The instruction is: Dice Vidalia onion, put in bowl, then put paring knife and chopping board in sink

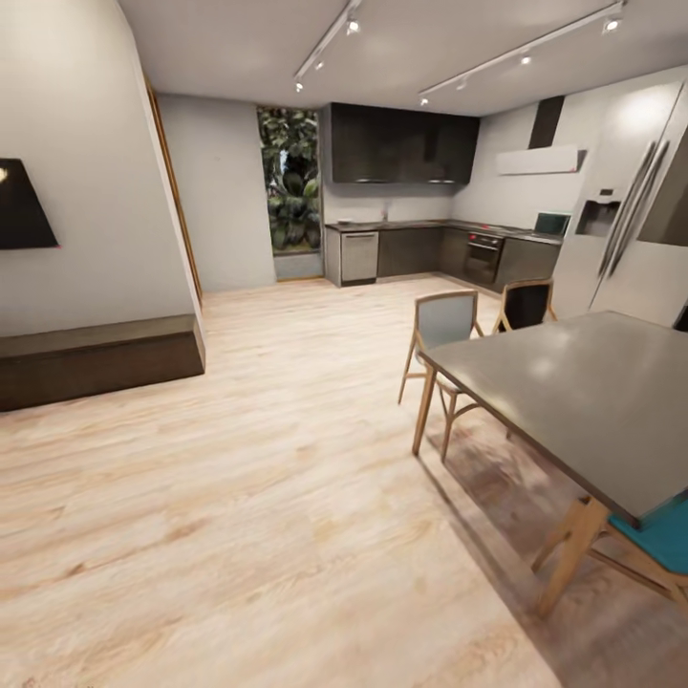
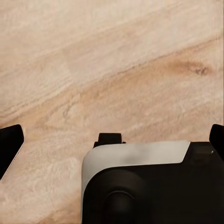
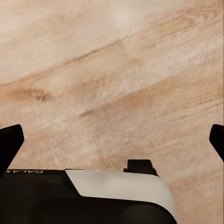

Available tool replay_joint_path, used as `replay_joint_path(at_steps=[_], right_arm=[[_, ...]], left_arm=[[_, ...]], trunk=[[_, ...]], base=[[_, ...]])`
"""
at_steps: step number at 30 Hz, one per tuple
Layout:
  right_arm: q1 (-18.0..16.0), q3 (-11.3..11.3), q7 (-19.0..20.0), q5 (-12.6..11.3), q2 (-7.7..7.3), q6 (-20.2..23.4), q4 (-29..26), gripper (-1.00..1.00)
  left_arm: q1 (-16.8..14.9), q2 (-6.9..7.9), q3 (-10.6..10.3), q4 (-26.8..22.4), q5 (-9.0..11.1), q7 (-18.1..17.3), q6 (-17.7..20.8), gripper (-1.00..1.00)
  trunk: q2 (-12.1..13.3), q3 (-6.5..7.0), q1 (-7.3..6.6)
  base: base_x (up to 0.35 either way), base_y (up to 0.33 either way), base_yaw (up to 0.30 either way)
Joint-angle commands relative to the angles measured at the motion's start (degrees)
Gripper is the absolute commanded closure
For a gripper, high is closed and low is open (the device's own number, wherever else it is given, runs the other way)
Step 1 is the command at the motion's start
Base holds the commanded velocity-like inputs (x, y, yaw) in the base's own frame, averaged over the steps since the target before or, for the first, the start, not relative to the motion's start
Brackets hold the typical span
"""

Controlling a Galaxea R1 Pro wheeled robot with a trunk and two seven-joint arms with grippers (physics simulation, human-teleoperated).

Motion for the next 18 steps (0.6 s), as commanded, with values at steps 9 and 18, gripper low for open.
replay_joint_path(at_steps=[9, 18], right_arm=[[0.0, 0.0, 0.0, 0.0, -0.06, -0.2, 0.0, -1.0], [0.0, -0.1, -0.1, 0.1, -0.32, -0.2, -1.0, -1.0]], left_arm=[[0.0, -0.01, 0.0, 0.1, 0.0, 0.0, -0.2, -1.0], [0.0, -0.02, 0.3, -0.2, 0.0, 0.1, -0.2, -1.0]], trunk=[[0.0, -0.37, 0.02], [0.0, -0.39, 0.02]], base=[[0.239, 0.15, 0.175], [0.239, 0.115, 0.01]])
